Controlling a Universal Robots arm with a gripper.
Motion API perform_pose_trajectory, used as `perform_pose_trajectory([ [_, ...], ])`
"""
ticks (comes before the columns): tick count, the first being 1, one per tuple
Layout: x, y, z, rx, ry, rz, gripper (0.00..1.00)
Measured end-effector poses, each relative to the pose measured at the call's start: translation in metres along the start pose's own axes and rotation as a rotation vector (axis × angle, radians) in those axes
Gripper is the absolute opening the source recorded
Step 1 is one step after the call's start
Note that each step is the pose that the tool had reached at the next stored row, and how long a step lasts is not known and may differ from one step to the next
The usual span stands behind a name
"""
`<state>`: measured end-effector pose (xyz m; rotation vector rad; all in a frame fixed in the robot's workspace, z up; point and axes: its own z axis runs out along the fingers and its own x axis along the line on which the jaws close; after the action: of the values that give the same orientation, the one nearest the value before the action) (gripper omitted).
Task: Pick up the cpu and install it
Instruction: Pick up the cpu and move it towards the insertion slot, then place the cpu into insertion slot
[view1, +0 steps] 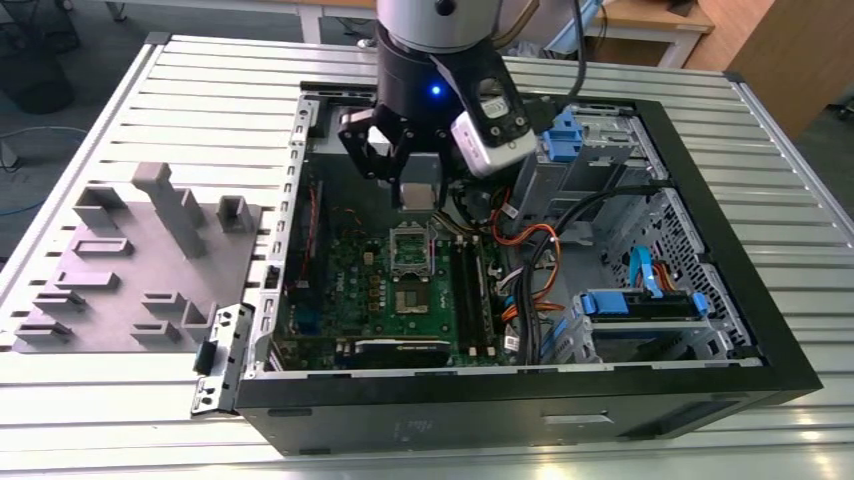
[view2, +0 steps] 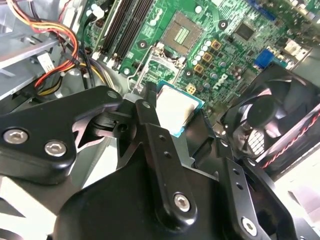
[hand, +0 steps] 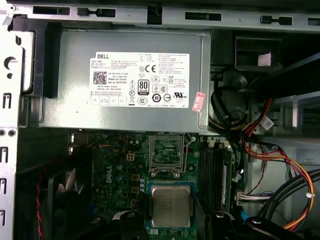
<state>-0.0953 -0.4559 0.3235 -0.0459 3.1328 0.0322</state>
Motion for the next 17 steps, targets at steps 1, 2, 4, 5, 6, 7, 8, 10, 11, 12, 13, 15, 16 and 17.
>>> perform_pose_trajectory([
  [1, 0.0001, -0.0016, 0.0004, 0.0000, 0.0001, 0.000, 0.47],
  [2, 0.0001, -0.0024, 0.0013, -0.0002, 0.0000, 0.000, 0.47],
  [4, 0.0002, -0.0041, 0.0037, 0.0000, 0.0000, 0.000, 0.47],
  [5, 0.0002, -0.0050, 0.0048, 0.0000, -0.0001, 0.000, 0.47],
  [6, 0.0002, -0.0057, 0.0056, -0.0001, 0.0000, 0.000, 0.47],
  [7, 0.0003, -0.0064, 0.0063, 0.0000, 0.0000, 0.000, 0.47],
  [8, 0.0003, -0.0070, 0.0070, -0.0001, -0.0001, 0.000, 0.47],
  [10, 0.0004, -0.0076, 0.0079, 0.0000, 0.0000, 0.000, 0.47],
  [11, 0.0003, -0.0078, 0.0082, 0.0001, 0.0001, 0.000, 0.47],
  [12, 0.0002, -0.0079, 0.0085, 0.0002, 0.0001, 0.000, 0.47],
  [13, 0.0002, -0.0080, 0.0085, 0.0002, 0.0001, 0.000, 0.47],
  [15, 0.0002, -0.0080, 0.0099, 0.0000, 0.0001, 0.000, 0.47],
  [16, 0.0001, -0.0080, 0.0099, 0.0000, 0.0000, 0.000, 0.47],
  [17, 0.0002, -0.0080, 0.0100, 0.0000, 0.0000, 0.000, 0.47],
])
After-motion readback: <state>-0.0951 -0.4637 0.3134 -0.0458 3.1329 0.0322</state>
